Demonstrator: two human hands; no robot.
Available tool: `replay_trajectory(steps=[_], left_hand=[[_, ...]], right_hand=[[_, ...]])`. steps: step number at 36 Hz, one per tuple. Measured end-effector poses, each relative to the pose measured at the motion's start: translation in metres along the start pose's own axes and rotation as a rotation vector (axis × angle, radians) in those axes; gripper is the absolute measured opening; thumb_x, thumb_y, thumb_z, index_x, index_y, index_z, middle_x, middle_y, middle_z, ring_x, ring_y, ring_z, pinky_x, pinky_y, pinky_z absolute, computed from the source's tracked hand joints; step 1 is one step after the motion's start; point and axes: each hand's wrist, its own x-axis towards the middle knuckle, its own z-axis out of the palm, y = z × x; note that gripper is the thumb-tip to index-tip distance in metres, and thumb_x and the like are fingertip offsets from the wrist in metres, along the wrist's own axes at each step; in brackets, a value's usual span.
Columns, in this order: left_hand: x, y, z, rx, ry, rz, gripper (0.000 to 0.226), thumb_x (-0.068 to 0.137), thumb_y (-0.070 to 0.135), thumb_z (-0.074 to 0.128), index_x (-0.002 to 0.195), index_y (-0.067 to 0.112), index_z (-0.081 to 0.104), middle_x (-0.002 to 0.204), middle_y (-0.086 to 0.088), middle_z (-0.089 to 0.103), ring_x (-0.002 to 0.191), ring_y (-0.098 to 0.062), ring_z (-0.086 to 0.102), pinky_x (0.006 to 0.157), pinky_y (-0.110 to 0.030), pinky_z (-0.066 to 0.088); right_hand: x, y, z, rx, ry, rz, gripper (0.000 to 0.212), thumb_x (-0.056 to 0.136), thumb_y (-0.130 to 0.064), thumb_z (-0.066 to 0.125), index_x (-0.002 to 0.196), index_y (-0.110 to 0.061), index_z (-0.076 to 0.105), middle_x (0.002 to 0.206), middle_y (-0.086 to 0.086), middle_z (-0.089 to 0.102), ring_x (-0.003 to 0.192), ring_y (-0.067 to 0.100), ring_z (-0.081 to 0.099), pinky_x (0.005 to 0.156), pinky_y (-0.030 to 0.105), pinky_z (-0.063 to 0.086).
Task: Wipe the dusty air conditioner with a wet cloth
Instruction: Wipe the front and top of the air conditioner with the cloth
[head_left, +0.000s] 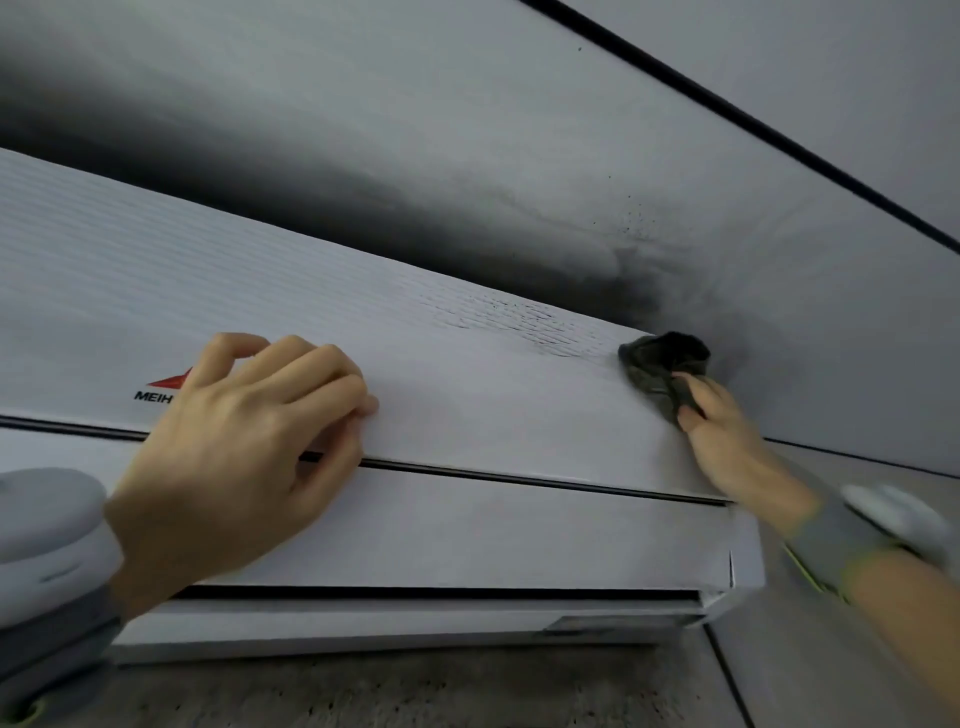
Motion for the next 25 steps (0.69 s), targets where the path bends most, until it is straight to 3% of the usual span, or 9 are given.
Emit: replay_trajectory(steps=[7,16,22,25], left_hand=[[0.001,0.0,0.001,-0.008,0.007,0.012,0.025,0.086,0.023,0.044,0.082,0.017,0.068,0.086,0.006,0.065,0.078,-0.022,0.064,0.079,-0.035,0.037],[0.002,0.0,0.002,-0.024,0.032,0.013,0.025,0.085,0.022,0.044,0.08,0.016,0.068,0.084,0.006,0.065,0.075,-0.023,0.064,0.074,-0.033,0.036],[0.002,-0.002,-0.001,-0.025,0.0,0.012,0.025,0.085,0.022,0.044,0.082,0.017,0.068,0.085,0.006,0.064,0.076,-0.022,0.063,0.073,-0.033,0.038],[0.002,-0.001,0.0,-0.039,0.004,0.017,0.024,0.085,0.023,0.045,0.082,0.018,0.068,0.086,0.008,0.064,0.076,-0.019,0.062,0.076,-0.033,0.039]], right_hand=[[0.064,0.004,-0.002,-0.034,-0.085,0.176,0.049,0.095,-0.014,0.034,0.143,-0.02,0.031,0.153,0.008,0.021,0.138,0.034,0.023,0.113,0.038,0.021],[0.009,0.009,-0.002,-0.033,0.005,-0.083,0.04,0.097,-0.01,0.038,0.136,-0.019,0.042,0.146,-0.001,0.033,0.135,0.017,0.028,0.104,0.018,0.015],[0.06,-0.017,-0.002,-0.073,-0.072,0.15,0.047,0.096,-0.014,0.035,0.142,-0.019,0.034,0.15,0.012,0.025,0.135,0.034,0.026,0.109,0.034,0.023],[0.082,-0.053,0.015,-0.059,-0.079,0.123,0.05,0.087,-0.021,0.04,0.137,-0.024,0.042,0.148,0.012,0.031,0.132,0.036,0.032,0.107,0.035,0.028]])
